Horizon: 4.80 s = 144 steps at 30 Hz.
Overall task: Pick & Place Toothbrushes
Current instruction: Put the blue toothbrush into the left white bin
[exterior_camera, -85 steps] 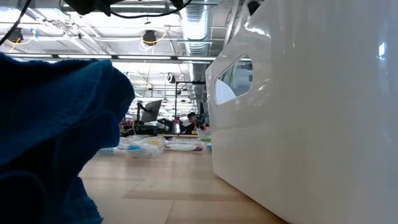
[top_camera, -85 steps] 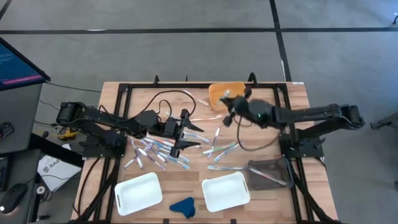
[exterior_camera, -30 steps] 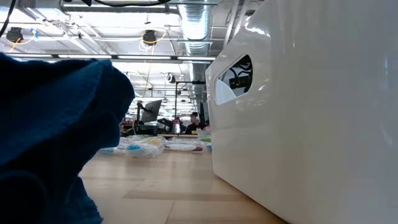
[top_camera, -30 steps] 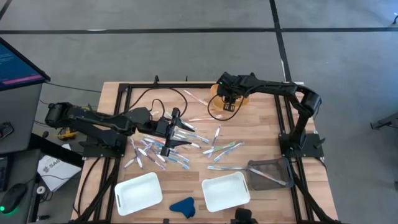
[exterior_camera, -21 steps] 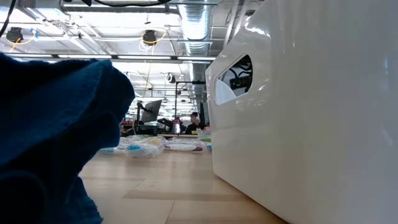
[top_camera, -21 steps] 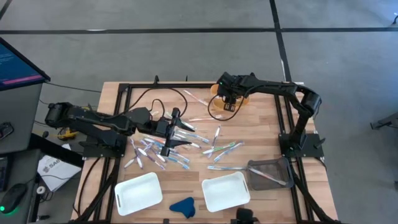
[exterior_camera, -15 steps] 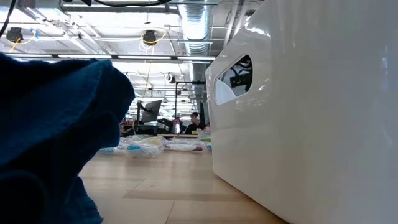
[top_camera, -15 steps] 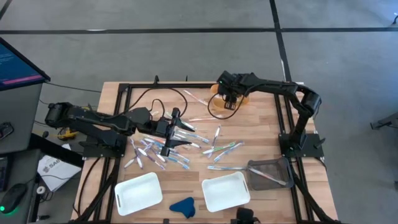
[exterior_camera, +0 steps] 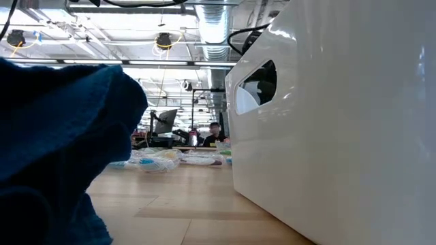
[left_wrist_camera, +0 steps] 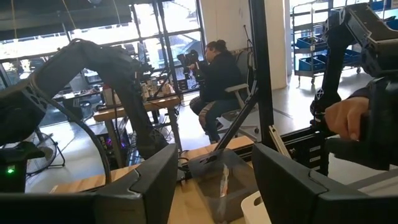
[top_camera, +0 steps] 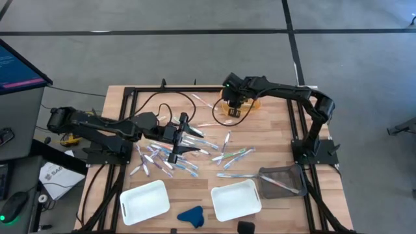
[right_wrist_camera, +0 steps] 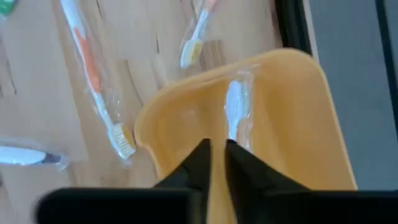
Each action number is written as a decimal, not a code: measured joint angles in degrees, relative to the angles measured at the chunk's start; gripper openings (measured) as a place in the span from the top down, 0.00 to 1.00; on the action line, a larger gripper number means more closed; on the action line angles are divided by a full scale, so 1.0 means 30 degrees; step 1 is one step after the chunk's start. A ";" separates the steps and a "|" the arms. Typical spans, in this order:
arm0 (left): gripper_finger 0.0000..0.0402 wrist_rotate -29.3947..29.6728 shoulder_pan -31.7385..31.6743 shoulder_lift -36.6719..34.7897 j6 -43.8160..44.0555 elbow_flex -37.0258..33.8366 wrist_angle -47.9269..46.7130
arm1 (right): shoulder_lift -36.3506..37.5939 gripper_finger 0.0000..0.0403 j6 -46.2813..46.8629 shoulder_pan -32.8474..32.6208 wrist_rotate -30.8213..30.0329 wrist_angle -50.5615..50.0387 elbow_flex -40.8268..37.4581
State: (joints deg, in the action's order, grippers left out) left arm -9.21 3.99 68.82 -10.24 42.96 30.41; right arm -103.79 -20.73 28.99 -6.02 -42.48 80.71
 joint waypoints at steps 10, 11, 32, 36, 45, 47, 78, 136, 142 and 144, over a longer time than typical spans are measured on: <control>0.50 0.0000 0.0001 0.0000 0.0000 0.0000 -0.0007 | -0.0157 0.99 0.0932 0.0001 0.0000 0.2668 0.0015; 0.50 0.0000 0.0001 0.0000 0.0000 0.0000 -0.0006 | -0.0214 0.99 0.1072 0.0001 0.0007 0.2643 0.0009; 0.50 0.0000 0.0006 0.0000 0.0000 0.0000 -0.0005 | -0.0197 1.00 0.3301 0.1022 0.0071 0.4464 -0.1939; 0.50 0.0000 0.0000 0.0000 0.0000 0.0000 0.0000 | -0.0192 1.00 0.3611 0.1116 0.0082 0.5457 -0.2488; 0.50 -0.0001 0.0000 0.0007 0.0051 -0.0007 0.0021 | -0.1757 1.00 0.3775 0.1099 0.0131 0.5508 -0.2667; 0.50 -0.0003 0.0004 0.0007 0.0041 -0.0007 -0.0036 | -0.1822 1.00 0.3773 0.1079 0.0127 0.5736 -0.2648; 0.50 0.0000 -0.0066 0.0007 0.0058 -0.0007 -0.0481 | 0.8032 1.00 0.4841 -0.5141 0.0087 0.5002 -0.2884; 0.50 0.5529 0.3048 -0.0393 0.7513 -0.0007 -0.7905 | 1.9807 1.00 0.5705 -1.9247 0.1013 2.1165 -1.4171; 0.50 0.5408 0.3328 0.0123 0.7619 0.0036 -0.7880 | 1.9482 1.00 0.5705 -1.9243 0.1013 2.1366 -1.4149; 0.50 0.5311 0.3788 0.0875 0.7541 0.0029 -0.8152 | 1.9453 1.00 0.5705 -1.9144 0.1013 2.1281 -1.4149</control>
State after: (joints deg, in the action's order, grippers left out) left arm 6.72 15.36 71.44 12.38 43.05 5.96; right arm -45.43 -3.62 -28.44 -2.98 21.37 38.26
